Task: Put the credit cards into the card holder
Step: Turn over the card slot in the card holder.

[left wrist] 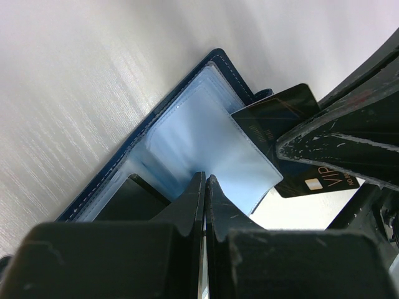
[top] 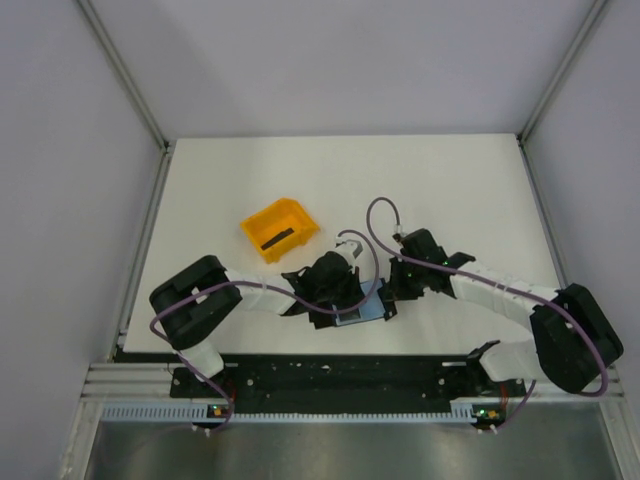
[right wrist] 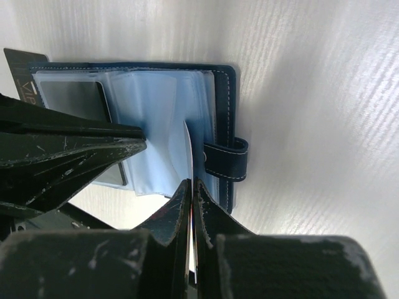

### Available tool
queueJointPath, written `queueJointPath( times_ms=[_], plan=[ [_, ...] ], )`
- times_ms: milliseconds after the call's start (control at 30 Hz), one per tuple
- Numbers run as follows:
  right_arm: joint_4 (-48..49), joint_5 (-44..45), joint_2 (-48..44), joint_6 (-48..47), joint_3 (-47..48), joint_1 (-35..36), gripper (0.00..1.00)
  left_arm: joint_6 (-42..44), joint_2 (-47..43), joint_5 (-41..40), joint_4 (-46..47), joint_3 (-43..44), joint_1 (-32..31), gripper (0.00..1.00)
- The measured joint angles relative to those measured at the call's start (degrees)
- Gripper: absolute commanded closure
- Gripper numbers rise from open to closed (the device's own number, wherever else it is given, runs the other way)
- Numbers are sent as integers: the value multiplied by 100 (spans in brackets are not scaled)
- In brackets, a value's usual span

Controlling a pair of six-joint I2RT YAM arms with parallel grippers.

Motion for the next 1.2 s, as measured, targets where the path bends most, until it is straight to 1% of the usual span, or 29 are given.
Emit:
queueJointPath(
  times_ms=[167, 567, 833, 1200],
  plan=[
    [234, -214, 151, 22, -4, -7, 100, 0, 0, 2, 20, -13, 0, 100],
    [675, -669, 76, 68, -232, -11, 100, -2, -72, 7, 37, -90, 0, 100],
    [1060, -922, 79, 205, -415, -11, 100, 0, -439, 35, -195, -284, 0, 100],
    [1569, -1440, 33, 363, -505, -11, 100, 9, -1285, 44, -328, -332, 0, 100]
  ],
)
